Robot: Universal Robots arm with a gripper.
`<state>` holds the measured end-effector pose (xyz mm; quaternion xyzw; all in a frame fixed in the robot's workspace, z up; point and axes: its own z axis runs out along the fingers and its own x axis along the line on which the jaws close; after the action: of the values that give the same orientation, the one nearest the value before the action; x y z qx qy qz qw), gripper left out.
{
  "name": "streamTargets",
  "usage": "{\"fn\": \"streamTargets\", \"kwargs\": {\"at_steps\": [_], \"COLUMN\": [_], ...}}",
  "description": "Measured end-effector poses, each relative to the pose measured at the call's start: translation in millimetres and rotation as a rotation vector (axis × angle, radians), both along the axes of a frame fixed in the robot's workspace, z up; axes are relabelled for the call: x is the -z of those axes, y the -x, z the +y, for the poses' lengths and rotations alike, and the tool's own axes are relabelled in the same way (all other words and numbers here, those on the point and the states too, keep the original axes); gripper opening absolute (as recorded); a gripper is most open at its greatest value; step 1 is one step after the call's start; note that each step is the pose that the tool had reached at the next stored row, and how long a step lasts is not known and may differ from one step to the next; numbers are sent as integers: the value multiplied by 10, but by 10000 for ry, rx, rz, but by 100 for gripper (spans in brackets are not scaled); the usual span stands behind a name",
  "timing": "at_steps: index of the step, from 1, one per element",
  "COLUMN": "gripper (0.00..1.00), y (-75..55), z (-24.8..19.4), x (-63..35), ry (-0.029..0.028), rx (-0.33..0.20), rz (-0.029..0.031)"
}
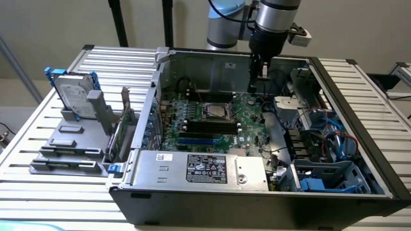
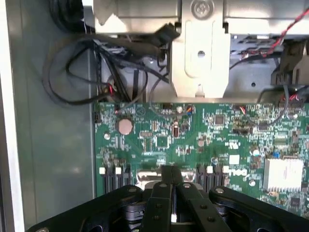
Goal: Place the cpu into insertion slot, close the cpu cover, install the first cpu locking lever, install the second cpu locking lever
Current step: 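Close the cpu cover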
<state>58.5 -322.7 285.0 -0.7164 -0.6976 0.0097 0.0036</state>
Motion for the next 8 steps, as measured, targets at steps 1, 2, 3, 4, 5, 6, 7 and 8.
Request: {"fn": "streamTargets", "kwargs": {"at_steps": [1, 2, 3, 4, 5, 6, 7, 8], "gripper": [11, 11, 11, 11, 11, 11, 11, 11], "y": [-41, -68, -83, -89, -90, -90, -91, -91], "z": [1, 2, 2, 2, 2, 1, 2, 2], "x": [13, 31, 49, 67, 85, 102, 121, 139], "ry": [0, 0, 1, 2, 2, 2, 0, 1], "rx": [-1, -5, -10, -19, -30, -42, -60, -78], "rz": [0, 0, 0, 0, 0, 0, 0, 0]}}
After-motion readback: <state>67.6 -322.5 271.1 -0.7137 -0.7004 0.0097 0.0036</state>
